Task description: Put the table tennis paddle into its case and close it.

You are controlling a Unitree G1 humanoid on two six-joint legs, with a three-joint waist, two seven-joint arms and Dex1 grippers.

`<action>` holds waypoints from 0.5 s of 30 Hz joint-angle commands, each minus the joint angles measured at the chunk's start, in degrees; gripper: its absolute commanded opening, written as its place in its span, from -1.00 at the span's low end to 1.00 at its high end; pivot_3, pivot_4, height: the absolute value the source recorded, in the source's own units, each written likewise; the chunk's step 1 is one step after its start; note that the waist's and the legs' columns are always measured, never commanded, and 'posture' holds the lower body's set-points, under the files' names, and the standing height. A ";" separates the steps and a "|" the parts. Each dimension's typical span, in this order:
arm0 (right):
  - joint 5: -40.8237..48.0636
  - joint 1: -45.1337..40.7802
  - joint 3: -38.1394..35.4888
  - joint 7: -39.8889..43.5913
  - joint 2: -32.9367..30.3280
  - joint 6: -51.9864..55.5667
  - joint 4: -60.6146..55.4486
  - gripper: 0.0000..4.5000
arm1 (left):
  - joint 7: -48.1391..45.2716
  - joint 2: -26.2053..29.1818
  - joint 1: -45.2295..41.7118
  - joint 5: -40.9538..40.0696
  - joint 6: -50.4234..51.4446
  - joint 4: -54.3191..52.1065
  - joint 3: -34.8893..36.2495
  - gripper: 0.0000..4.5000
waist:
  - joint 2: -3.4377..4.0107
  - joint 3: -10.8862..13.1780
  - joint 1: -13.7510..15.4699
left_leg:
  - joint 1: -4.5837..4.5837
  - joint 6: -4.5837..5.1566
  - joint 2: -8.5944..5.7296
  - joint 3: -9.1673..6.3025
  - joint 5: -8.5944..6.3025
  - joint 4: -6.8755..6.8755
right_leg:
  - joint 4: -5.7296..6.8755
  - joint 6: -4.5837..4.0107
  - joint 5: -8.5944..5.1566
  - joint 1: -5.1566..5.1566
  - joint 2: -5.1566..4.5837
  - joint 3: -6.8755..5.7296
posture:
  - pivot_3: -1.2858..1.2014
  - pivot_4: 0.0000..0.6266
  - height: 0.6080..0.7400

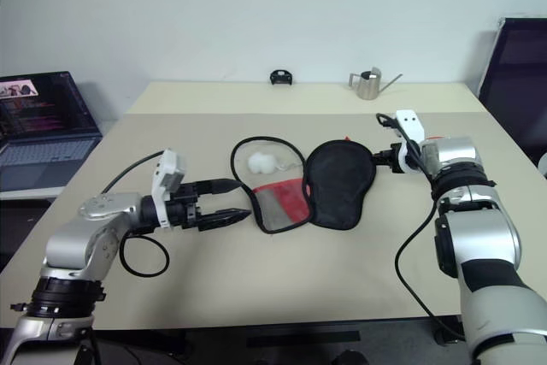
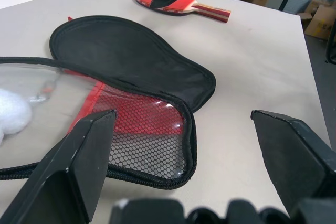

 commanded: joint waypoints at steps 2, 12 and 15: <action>0.02 -1.04 -1.48 0.10 -0.34 -0.71 -0.72 -0.26 | -0.01 0.15 -1.03 -0.89 -0.23 -1.21 0.45 1.00 | 0.00 0.00 0.00 | 0.00 0.00 0.00 0.00 0.00 0.00 | 0.00 0.00 0.00 0.00 0.00 0.00 | 0.03 -0.52 1.00; 0.01 -1.04 -1.48 0.10 -0.34 -0.71 -0.72 -0.26 | -0.01 0.15 -1.03 -0.89 -0.23 -1.21 0.45 1.00 | 0.00 0.00 0.00 | 0.00 0.00 0.00 0.00 0.00 0.00 | 0.00 0.00 0.00 0.00 0.00 0.00 | 0.03 -0.52 1.00; 6.98 24.15 -9.05 -4.71 3.11 2.54 -38.81 -0.26 | -0.32 -1.41 -3.02 -1.15 -0.90 0.29 -0.14 1.00 | -0.48 -0.41 0.70 | 0.01 0.00 0.00 0.00 0.00 -0.04 | -0.01 0.00 0.00 -0.01 0.00 0.00 | 0.03 -0.52 1.00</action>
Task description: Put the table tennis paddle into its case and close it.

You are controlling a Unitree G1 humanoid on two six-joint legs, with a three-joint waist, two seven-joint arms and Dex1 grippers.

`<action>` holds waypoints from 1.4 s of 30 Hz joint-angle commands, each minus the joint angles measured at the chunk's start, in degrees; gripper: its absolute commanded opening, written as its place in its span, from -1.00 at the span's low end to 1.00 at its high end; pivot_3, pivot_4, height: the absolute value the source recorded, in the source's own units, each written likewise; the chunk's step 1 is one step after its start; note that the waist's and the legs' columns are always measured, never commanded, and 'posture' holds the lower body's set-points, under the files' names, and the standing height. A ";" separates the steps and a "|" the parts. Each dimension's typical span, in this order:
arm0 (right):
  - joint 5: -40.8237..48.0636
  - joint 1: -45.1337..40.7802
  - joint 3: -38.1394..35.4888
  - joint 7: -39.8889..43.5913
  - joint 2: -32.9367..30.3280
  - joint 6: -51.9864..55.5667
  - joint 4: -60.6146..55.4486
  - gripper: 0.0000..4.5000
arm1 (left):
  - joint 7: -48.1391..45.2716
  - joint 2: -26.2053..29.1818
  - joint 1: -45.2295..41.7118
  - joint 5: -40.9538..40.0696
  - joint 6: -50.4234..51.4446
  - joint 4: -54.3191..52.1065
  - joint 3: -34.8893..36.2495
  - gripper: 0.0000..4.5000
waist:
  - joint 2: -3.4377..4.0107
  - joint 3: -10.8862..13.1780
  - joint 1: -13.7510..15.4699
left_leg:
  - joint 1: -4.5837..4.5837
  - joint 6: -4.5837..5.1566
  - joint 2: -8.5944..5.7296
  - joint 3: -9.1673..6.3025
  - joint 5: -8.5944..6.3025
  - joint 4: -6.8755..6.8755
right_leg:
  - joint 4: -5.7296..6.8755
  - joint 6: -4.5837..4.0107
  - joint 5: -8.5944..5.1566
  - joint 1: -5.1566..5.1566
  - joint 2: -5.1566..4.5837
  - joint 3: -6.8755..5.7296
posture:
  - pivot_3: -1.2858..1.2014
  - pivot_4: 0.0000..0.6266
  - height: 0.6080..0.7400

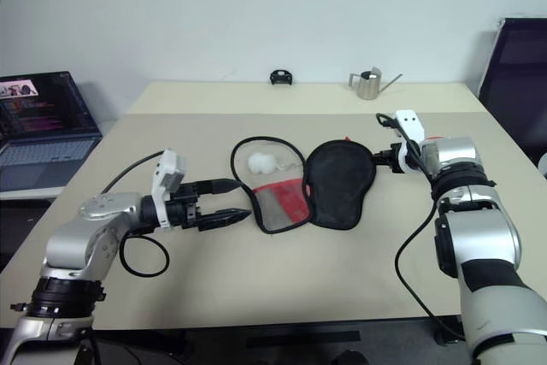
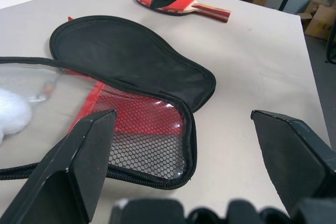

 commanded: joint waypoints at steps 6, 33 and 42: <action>11.59 37.69 -12.83 -11.19 6.94 7.61 -62.45 -0.26 | -0.84 -2.54 -4.03 -1.01 -1.46 1.15 -0.37 1.00 | 0.63 0.05 0.79 | -0.85 -0.27 -0.21 -0.61 0.01 0.60 | 0.11 0.05 -0.03 -0.38 0.07 0.07 | 0.03 -0.52 1.00; 24.96 40.81 -12.66 -13.30 4.59 22.85 -71.53 0.98 | -1.69 -2.36 -5.54 -0.69 -2.12 2.64 -0.50 1.00 | 0.54 0.03 0.63 | 0.05 0.05 0.10 -0.81 -0.01 0.80 | 0.74 -0.05 -0.01 0.35 0.50 0.05 | 0.03 -0.52 1.00; 16.43 40.20 -5.69 -18.24 6.73 13.38 -63.69 0.98 | -1.66 -2.22 -5.55 -0.61 -2.03 2.50 -0.57 1.00 | 0.54 0.03 0.66 | 0.03 0.04 0.09 -0.81 -0.01 0.80 | 0.72 -0.05 -0.01 0.35 0.50 0.04 | 0.03 -0.52 1.00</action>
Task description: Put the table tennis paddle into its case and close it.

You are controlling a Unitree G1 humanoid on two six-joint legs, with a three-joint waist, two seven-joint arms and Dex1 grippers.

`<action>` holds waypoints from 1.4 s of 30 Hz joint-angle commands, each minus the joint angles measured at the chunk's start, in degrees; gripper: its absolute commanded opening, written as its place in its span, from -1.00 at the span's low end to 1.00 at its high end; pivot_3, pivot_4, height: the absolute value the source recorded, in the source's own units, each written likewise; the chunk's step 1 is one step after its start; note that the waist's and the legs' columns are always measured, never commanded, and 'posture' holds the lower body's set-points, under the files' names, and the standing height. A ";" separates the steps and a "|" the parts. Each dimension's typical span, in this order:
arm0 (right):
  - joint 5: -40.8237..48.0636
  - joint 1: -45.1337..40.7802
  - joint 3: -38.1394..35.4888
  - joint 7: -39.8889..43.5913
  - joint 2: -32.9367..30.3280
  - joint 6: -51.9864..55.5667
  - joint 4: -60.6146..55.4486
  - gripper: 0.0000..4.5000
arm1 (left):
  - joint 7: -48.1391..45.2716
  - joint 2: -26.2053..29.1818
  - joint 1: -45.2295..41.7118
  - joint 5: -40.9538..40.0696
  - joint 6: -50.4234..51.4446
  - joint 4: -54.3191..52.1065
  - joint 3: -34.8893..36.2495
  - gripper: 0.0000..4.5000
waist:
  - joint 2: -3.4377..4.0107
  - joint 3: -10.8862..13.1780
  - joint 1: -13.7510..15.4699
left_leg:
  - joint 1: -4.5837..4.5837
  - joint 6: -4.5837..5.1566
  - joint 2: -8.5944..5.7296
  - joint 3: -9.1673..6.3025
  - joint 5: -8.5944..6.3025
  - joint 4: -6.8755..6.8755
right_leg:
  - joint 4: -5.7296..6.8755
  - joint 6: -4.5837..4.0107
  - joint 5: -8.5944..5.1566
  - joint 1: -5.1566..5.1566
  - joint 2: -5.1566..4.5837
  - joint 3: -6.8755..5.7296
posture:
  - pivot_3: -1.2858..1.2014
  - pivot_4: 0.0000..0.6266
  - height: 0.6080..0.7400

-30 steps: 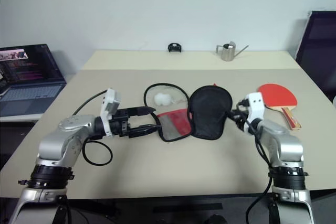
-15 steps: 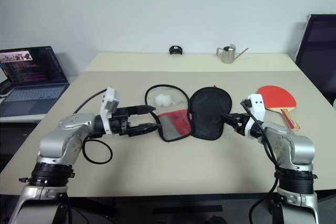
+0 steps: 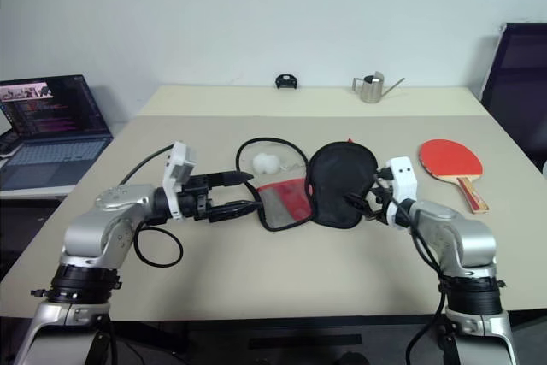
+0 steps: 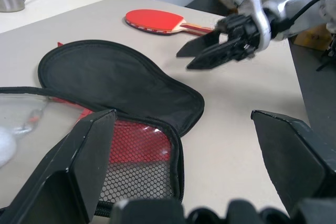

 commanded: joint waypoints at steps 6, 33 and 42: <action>-2.99 -1.00 0.69 -1.84 2.00 -5.75 3.62 0.98 | -0.09 0.78 -0.76 -0.64 -0.52 -1.69 0.93 1.00 | 0.00 0.00 -0.02 | -0.01 0.00 0.00 0.00 0.00 -0.01 | -0.05 0.00 0.00 -0.01 0.00 0.00 | 0.03 -0.52 1.00; -11.36 -0.77 4.17 -8.40 3.32 -8.98 4.71 0.98 | 0.52 0.40 0.10 -0.58 -1.23 -1.63 1.18 1.00 | 0.00 0.00 0.03 | -0.04 0.00 0.00 -0.02 0.00 -0.03 | -0.13 0.00 0.00 -0.01 0.00 -0.01 | 0.03 -0.52 1.00; -4.96 -0.37 4.60 -4.51 8.72 -0.91 1.95 0.98 | 0.39 0.21 -0.36 -0.50 -1.53 -1.07 1.04 1.00 | 0.00 0.00 -0.08 | -0.03 0.00 0.02 -0.02 0.00 -0.04 | -0.14 0.00 0.00 -0.01 0.01 0.00 | 0.03 -0.52 1.00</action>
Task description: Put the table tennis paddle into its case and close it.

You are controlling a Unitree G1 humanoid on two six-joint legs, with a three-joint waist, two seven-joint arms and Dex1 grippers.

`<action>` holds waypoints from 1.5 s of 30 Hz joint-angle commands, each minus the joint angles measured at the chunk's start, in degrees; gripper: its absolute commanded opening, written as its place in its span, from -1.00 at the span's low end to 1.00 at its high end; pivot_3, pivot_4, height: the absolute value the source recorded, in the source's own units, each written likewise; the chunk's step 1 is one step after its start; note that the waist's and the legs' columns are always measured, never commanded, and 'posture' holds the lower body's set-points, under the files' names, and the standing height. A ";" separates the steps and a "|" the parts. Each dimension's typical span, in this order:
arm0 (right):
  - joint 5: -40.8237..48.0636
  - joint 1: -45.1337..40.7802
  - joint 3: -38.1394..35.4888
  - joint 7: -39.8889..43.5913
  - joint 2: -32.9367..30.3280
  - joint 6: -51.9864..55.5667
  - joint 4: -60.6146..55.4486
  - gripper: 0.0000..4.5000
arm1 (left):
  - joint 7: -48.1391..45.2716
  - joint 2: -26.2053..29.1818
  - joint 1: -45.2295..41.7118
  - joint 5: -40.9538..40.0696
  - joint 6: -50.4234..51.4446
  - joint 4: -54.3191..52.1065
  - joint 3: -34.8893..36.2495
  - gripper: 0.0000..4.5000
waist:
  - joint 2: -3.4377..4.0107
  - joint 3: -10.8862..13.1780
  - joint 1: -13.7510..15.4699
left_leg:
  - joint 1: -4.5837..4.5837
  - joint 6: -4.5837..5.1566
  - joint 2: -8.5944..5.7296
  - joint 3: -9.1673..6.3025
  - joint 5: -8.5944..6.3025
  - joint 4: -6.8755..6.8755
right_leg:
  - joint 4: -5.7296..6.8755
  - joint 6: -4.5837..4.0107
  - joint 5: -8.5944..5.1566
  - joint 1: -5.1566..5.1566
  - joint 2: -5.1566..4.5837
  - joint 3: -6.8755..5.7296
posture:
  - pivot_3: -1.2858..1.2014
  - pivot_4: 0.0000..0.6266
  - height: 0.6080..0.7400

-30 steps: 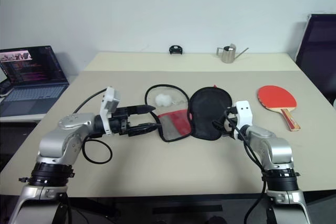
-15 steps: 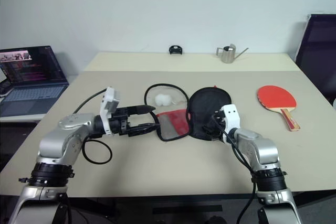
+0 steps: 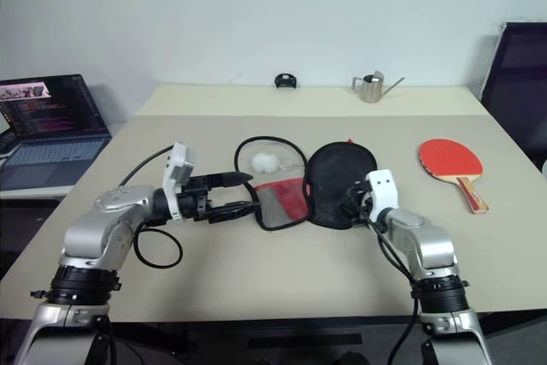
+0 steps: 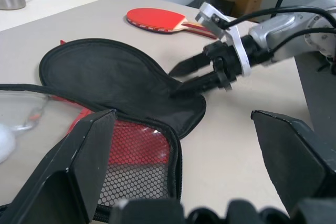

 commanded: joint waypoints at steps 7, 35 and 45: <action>1.48 -1.26 0.54 1.06 1.51 2.29 -1.24 0.98 | 0.40 0.33 -0.42 -0.58 -1.00 -1.39 1.28 1.00 | 0.00 0.00 -0.01 | 0.01 0.00 0.00 0.00 0.00 0.00 | 0.00 0.00 0.00 0.00 0.00 -0.01 | 0.03 -0.52 1.00; 7.67 -3.46 -1.68 13.30 -17.65 13.24 -3.69 -0.98 | -0.13 0.00 -0.39 -0.93 -0.03 -3.06 0.04 1.00 | -0.01 0.01 0.13 | -0.07 0.01 -0.02 -0.01 -0.01 -0.04 | -0.17 0.00 0.00 0.00 -0.01 -0.03 | 0.03 -0.52 1.00; 1.86 -14.26 4.56 20.82 -22.42 3.02 13.86 -0.98 | -0.26 -0.24 -0.87 -0.69 -0.11 -2.94 -0.32 1.00 | -0.03 0.03 0.12 | -0.09 0.01 -0.01 -0.02 -0.01 -0.04 | -0.23 0.00 0.00 0.01 -0.01 -0.05 | 0.03 -0.52 1.00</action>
